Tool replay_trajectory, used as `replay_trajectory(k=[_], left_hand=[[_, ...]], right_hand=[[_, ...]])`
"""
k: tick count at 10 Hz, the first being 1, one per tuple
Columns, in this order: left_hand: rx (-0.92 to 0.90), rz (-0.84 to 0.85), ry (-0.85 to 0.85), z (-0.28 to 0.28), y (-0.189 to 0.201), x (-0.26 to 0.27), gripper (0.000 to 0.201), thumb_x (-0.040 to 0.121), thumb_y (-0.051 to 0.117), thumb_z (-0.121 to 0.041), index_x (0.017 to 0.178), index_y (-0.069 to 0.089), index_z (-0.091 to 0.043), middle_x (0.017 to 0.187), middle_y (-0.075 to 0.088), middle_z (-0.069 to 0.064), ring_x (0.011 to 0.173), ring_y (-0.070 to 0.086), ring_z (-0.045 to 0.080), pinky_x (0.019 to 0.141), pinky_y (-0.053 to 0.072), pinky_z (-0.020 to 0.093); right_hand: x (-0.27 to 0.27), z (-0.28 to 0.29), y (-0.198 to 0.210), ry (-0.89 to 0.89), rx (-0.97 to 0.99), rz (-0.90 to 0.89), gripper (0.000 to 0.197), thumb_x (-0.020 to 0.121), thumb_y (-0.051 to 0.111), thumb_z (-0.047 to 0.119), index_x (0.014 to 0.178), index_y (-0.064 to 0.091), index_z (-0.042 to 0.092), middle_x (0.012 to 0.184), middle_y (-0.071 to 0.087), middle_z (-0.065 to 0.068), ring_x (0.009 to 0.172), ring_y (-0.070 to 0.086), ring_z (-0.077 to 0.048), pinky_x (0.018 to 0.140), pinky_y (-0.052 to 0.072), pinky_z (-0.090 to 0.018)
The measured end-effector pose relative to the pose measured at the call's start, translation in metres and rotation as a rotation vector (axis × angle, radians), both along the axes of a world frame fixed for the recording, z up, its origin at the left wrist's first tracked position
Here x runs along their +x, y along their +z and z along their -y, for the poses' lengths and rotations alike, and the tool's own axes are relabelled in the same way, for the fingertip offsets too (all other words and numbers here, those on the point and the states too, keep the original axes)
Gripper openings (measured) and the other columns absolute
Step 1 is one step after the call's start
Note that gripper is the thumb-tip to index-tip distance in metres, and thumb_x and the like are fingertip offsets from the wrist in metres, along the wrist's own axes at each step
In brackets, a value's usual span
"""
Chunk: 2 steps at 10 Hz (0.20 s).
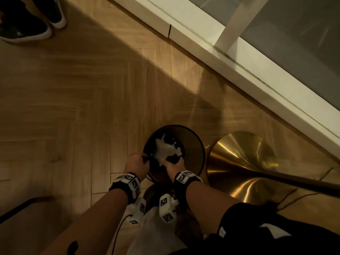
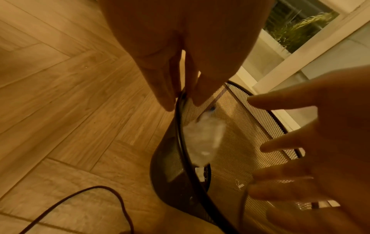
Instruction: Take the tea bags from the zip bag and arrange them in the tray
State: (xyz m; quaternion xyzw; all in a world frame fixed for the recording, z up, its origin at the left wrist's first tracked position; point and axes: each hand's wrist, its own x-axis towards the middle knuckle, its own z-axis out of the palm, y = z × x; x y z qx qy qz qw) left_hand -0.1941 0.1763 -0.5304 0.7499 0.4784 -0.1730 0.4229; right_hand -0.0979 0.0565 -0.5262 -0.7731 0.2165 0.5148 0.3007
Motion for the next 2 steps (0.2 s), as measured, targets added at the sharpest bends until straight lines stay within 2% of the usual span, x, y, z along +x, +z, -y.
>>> replay_trajectory(k=[1,2], left_hand=[[-0.035,0.005,-0.012,-0.006,0.027,0.0,0.03,0.094,0.061,-0.022,0.123,0.065,-0.013,0.12,0.066,0.008,0.105,0.064,0.023,0.077,0.047,0.026],[-0.061,0.042,0.001,-0.016,0.058,0.003,0.026,0.093,0.06,-0.025,0.116,0.068,-0.017,0.112,0.071,0.005,0.101,0.066,0.021,0.081,0.051,0.028]], right_hand=[[-0.006,-0.006,0.015,0.119,-0.013,-0.026,0.08,0.072,0.064,0.049,0.143,0.04,0.022,0.134,0.054,-0.008,0.115,0.056,-0.033,0.101,0.046,-0.047],[-0.008,-0.012,0.05,0.288,0.018,-0.005,0.026,0.087,0.058,0.027,0.109,0.058,0.013,0.098,0.06,-0.007,0.092,0.058,-0.027,0.089,0.05,-0.037]])
